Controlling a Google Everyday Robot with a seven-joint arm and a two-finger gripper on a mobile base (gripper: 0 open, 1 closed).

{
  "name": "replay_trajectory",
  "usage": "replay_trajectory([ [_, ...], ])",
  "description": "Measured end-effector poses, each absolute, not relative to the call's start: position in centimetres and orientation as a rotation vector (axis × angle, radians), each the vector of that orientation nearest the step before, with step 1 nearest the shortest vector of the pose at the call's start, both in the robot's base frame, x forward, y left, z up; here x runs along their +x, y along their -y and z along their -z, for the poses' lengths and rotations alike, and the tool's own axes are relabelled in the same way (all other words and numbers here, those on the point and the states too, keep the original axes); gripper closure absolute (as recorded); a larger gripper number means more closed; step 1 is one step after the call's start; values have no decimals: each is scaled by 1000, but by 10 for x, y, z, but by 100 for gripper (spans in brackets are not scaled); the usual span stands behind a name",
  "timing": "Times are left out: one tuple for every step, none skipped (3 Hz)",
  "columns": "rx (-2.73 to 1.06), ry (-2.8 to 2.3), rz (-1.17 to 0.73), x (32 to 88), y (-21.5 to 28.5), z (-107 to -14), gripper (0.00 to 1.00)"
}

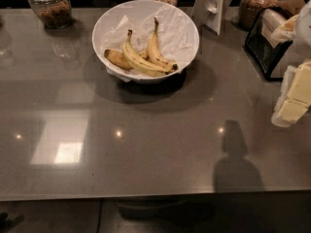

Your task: Pick banana from white bowl

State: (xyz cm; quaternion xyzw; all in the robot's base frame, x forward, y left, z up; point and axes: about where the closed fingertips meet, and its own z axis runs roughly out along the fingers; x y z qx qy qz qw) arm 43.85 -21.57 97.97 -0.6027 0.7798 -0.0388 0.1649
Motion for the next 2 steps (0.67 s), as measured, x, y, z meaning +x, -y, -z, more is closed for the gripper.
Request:
replay_trajectory([
  [-1717,-2221,110,439,215,-980,0],
  [-1704,-2181,64,468,186,-977,0],
])
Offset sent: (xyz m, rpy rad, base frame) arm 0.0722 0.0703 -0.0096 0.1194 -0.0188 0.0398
